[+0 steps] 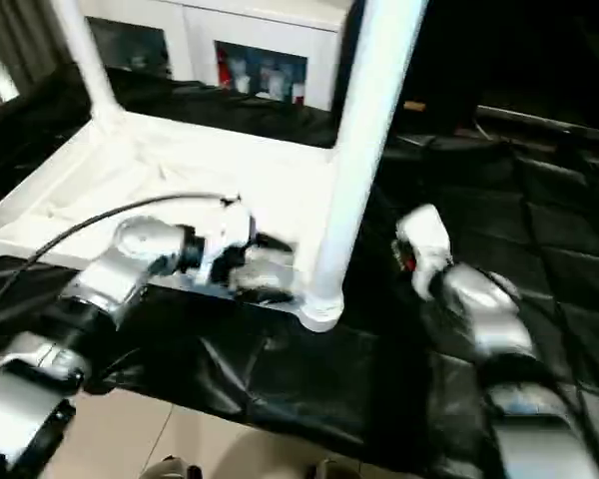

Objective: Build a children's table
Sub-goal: Rotate leg to tighten

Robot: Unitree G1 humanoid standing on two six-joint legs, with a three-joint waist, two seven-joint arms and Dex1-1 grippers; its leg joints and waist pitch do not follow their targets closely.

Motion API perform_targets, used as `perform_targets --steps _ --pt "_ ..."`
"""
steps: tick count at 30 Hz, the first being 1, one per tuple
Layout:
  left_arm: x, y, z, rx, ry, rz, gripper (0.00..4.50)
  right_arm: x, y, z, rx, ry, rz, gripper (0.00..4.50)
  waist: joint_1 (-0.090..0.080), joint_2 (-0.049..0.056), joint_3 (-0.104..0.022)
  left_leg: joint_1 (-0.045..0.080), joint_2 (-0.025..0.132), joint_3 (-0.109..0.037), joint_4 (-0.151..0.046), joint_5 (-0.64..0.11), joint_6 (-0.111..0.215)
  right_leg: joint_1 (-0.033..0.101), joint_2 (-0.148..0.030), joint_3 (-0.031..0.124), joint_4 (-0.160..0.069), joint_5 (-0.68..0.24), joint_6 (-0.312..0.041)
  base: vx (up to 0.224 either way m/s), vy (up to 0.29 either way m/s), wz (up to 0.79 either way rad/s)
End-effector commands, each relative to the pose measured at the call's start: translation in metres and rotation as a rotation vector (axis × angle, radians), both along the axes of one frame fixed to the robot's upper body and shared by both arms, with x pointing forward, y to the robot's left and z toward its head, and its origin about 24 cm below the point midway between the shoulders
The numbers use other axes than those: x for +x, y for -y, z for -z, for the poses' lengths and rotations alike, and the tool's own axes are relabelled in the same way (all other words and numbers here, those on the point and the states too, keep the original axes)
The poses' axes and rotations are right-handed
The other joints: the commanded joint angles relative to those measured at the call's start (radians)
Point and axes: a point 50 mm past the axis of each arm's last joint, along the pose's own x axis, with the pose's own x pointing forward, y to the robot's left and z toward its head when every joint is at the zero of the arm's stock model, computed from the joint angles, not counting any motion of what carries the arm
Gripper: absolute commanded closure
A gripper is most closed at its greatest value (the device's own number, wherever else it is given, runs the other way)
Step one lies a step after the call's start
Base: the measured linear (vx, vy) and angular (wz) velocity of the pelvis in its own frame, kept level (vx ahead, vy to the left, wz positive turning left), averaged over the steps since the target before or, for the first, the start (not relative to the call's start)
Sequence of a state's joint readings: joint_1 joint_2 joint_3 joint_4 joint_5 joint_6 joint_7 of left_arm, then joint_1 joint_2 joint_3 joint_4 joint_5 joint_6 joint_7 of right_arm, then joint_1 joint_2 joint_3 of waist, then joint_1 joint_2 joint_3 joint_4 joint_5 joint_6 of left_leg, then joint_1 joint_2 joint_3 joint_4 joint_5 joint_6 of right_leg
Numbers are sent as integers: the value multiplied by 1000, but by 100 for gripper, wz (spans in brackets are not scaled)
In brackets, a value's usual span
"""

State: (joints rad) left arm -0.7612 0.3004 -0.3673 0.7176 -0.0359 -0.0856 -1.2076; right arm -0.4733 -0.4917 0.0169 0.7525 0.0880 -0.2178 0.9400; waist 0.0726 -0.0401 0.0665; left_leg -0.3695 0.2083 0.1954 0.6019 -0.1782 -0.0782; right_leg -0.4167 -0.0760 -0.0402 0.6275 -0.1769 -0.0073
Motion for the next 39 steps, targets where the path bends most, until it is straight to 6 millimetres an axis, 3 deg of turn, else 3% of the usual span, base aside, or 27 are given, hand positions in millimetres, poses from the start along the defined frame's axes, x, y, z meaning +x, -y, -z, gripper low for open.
perform_targets --steps 1,5,6,8,9,11,17,18,20,26,34,39 --pt "4 0 -3 62 31 27 73 -5 3 -9 -57 0 -89 179 11 -2 -76 12 19 -6 -62 -222 80 62 -45 31 -80 -178 -230 0 0 0" --pt "5 -1 0 104 11 56 106 -24 10 -18 -69 -60 -182 179 24 -5 -73 11 17 -6 -65 -235 78 61 -48 31 -86 -230 -218 0 0 0" --pt "6 -1 0 103 8 59 117 -26 9 -19 -65 -70 -197 179 25 0 -73 13 20 -7 -65 -244 77 60 -49 32 -88 -236 -217 0 0 0" --pt "6 1 1 117 0 87 138 -36 8 -19 -68 -110 -247 179 27 -4 -74 10 20 -9 -66 -245 76 60 -51 30 -88 -243 -214 0 0 0" --pt "6 2 1 120 -2 92 138 -38 8 -19 -67 -116 -253 179 28 1 -73 8 18 -9 -66 -243 77 61 -50 30 -91 -248 -209 0 0 0" --pt "7 4 2 131 -8 106 160 -45 7 -20 -59 -150 -273 179 32 -3 -74 11 19 -9 -65 -244 75 60 -50 30 -92 -249 -206 0 0 0" --pt "8 7 3 141 -15 111 196 -50 4 -20 -52 -172 -291 179 29 -6 -73 7 18 -12 -66 -241 72 60 -55 28 -92 -269 -203 0 0 0" --pt "9 7 5 156 -19 112 218 -54 2 -20 -48 -183 -301 179 29 8 -73 9 18 -13 -67 -244 69 57 -55 29 -95 -275 -203 0 0 0" --pt "10 8 7 178 -24 113 230 -58 -1 -22 -38 -205 -314 179 29 1 -73 9 17 -13 -67 -249 71 62 -51 28 -98 -264 -194 0 0 0" --pt "12 5 11 214 -27 104 286 -63 -3 -23 -43 -221 -321 179 33 9 -74 11 19 -14 -67 -235 68 62 -56 28 -93 -224 -218 0 0 0" --pt "12 3 15 246 -28 97 360 -66 -5 -25 -46 -227 -319 179 34 11 -77 11 21 -15 -68 -218 76 66 -56 28 -89 -169 -233 0 0 0" --pt "13 2 17 267 -23 95 401 -67 -6 -26 -53 -229 -312 179 34 12 -73 15 22 -14 -70 -246 67 65 -59 28 -96 -216 -232 0 0 0"
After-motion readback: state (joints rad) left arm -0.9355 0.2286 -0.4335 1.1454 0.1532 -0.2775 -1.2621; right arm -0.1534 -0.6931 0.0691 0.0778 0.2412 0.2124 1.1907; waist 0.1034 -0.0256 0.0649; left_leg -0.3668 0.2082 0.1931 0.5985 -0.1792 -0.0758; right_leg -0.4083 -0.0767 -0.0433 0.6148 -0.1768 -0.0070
